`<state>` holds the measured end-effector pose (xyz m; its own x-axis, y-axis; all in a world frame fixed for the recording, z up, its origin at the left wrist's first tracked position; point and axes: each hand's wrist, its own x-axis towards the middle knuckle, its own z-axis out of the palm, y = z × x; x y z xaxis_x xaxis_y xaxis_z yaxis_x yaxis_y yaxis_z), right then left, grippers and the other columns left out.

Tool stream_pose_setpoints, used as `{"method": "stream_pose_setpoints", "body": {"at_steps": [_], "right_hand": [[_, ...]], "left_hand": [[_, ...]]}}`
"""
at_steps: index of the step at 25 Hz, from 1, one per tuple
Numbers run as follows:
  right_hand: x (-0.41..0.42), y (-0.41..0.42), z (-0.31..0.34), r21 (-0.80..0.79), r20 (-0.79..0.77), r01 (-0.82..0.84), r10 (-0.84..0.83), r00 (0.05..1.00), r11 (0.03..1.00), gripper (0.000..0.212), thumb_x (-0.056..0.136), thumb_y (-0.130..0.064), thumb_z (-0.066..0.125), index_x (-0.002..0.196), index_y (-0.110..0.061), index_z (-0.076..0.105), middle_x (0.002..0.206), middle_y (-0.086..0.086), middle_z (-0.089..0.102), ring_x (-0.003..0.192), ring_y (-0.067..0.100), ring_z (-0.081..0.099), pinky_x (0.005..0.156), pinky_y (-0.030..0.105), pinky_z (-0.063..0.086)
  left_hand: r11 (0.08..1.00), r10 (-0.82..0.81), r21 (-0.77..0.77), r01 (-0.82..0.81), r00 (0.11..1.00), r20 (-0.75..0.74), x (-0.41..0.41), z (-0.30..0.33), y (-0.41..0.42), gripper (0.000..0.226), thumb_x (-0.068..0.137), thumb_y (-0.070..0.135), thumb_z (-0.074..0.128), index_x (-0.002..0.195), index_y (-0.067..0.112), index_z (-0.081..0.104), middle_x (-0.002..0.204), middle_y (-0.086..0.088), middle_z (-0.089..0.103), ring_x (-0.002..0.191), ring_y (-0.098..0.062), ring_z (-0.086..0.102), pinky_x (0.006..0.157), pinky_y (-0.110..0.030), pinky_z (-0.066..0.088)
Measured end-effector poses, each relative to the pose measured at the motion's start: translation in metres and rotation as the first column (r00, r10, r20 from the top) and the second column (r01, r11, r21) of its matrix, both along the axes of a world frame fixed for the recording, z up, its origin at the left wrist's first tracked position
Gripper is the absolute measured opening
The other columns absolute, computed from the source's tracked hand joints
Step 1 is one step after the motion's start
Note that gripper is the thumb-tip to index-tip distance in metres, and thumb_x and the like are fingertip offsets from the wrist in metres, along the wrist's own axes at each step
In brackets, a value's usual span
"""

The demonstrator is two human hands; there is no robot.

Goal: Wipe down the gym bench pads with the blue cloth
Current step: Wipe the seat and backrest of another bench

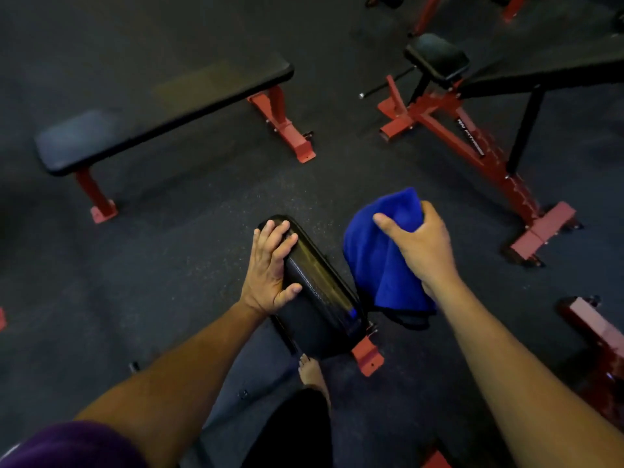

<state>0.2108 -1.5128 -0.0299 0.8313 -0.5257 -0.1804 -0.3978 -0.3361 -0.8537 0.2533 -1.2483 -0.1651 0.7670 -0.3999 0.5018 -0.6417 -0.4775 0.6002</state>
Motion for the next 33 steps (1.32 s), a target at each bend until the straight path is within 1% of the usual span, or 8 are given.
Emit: {"method": "stream_pose_setpoints", "body": {"at_steps": [3, 6, 12, 15, 20, 24, 29, 33], "right_hand": [[0.031, -0.003, -0.008, 0.121, -0.079, -0.152, 0.162, 0.984, 0.981, 0.045, 0.069, -0.045, 0.086, 0.105, -0.031, 0.064, 0.104, -0.012, 0.071, 0.098, 0.008, 0.067, 0.089, 0.040, 0.056], [0.052, -0.003, -0.002, 0.083, -0.013, -0.240, 0.242, 0.970, 0.967, 0.030, 0.078, -0.036, 0.082, 0.103, -0.031, 0.066, 0.100, -0.013, 0.073, 0.095, 0.005, 0.068, 0.091, 0.043, 0.056], [0.100, -0.008, -0.009, 0.151, -0.014, -0.356, 0.362, 0.932, 0.922, 0.029, 0.089, -0.043, 0.070, 0.114, -0.031, 0.063, 0.108, -0.016, 0.069, 0.106, 0.009, 0.063, 0.097, 0.039, 0.050], [0.127, -0.010, -0.012, 0.205, -0.014, -0.490, 0.503, 0.864, 0.848, 0.023, 0.093, -0.044, 0.064, 0.113, -0.033, 0.061, 0.104, -0.021, 0.064, 0.108, 0.010, 0.060, 0.087, 0.028, 0.045], [0.185, -0.025, -0.025, 0.229, 0.093, -0.736, 0.738, 0.668, 0.637, 0.028, 0.094, -0.041, 0.064, 0.119, -0.027, 0.061, 0.108, -0.015, 0.067, 0.108, 0.010, 0.062, 0.098, 0.033, 0.048], [0.198, -0.063, -0.022, 0.384, 0.022, -0.661, 0.709, 0.705, 0.645, 0.021, 0.091, -0.036, 0.068, 0.106, -0.023, 0.067, 0.103, -0.003, 0.072, 0.100, 0.018, 0.067, 0.096, 0.044, 0.053], [0.203, -0.061, -0.004, 0.577, -0.068, -0.660, 0.833, 0.548, 0.482, 0.023, 0.089, -0.031, 0.071, 0.107, -0.018, 0.068, 0.100, 0.002, 0.076, 0.096, 0.022, 0.071, 0.088, 0.039, 0.057], [0.204, -0.048, 0.017, 0.522, 0.003, -0.833, 0.976, 0.219, 0.185, 0.018, 0.094, -0.026, 0.066, 0.111, -0.026, 0.066, 0.105, -0.005, 0.075, 0.098, 0.012, 0.071, 0.082, 0.027, 0.056]], "left_hand": [[1.000, 0.022, 0.011, -0.022, 0.999, -0.035, -0.003, 0.003, -0.001, 0.079, 0.098, 0.075, 0.026, 0.153, 0.019, 0.033, 0.160, -0.014, 0.029, 0.158, -0.027, 0.008, 0.126, -0.056, 0.003], [0.999, 0.051, 0.021, -0.048, 0.987, -0.150, -0.019, 0.019, -0.004, 0.076, 0.100, 0.069, 0.030, 0.155, 0.016, 0.033, 0.166, -0.008, 0.024, 0.158, -0.032, 0.010, 0.126, -0.060, 0.007], [0.968, 0.233, 0.003, -0.251, 0.897, -0.376, -0.042, 0.057, -0.029, 0.054, 0.100, 0.042, 0.048, 0.151, 0.025, 0.037, 0.169, 0.007, 0.021, 0.159, -0.022, 0.009, 0.126, -0.057, 0.018], [0.900, 0.430, 0.130, -0.415, 0.802, -0.415, -0.044, 0.069, -0.050, 0.057, 0.101, 0.047, 0.048, 0.153, 0.029, 0.035, 0.168, 0.013, 0.020, 0.158, -0.012, 0.006, 0.127, -0.055, 0.009], [0.694, 0.719, 0.410, -0.592, 0.541, -0.436, -0.037, 0.088, -0.099, 0.074, 0.099, 0.049, 0.046, 0.162, 0.029, 0.012, 0.170, 0.014, 0.003, 0.157, -0.008, -0.006, 0.129, -0.046, 0.000], [0.483, 0.875, 0.594, -0.643, 0.330, -0.354, -0.027, 0.100, -0.142, 0.081, 0.103, 0.041, 0.054, 0.165, 0.024, 0.004, 0.172, 0.008, -0.004, 0.158, -0.016, -0.005, 0.129, -0.046, 0.013], [0.445, 0.889, 0.581, -0.681, 0.412, -0.198, -0.028, 0.104, -0.147, 0.071, 0.100, 0.063, 0.038, 0.158, 0.023, 0.036, 0.166, -0.001, 0.031, 0.156, -0.021, 0.018, 0.127, -0.051, 0.015], [0.420, 0.881, 0.567, -0.709, 0.467, -0.068, -0.027, 0.106, -0.154, 0.069, 0.100, 0.067, 0.035, 0.146, 0.020, 0.054, 0.149, -0.001, 0.056, 0.144, -0.021, 0.043, 0.121, -0.052, 0.030]]}}
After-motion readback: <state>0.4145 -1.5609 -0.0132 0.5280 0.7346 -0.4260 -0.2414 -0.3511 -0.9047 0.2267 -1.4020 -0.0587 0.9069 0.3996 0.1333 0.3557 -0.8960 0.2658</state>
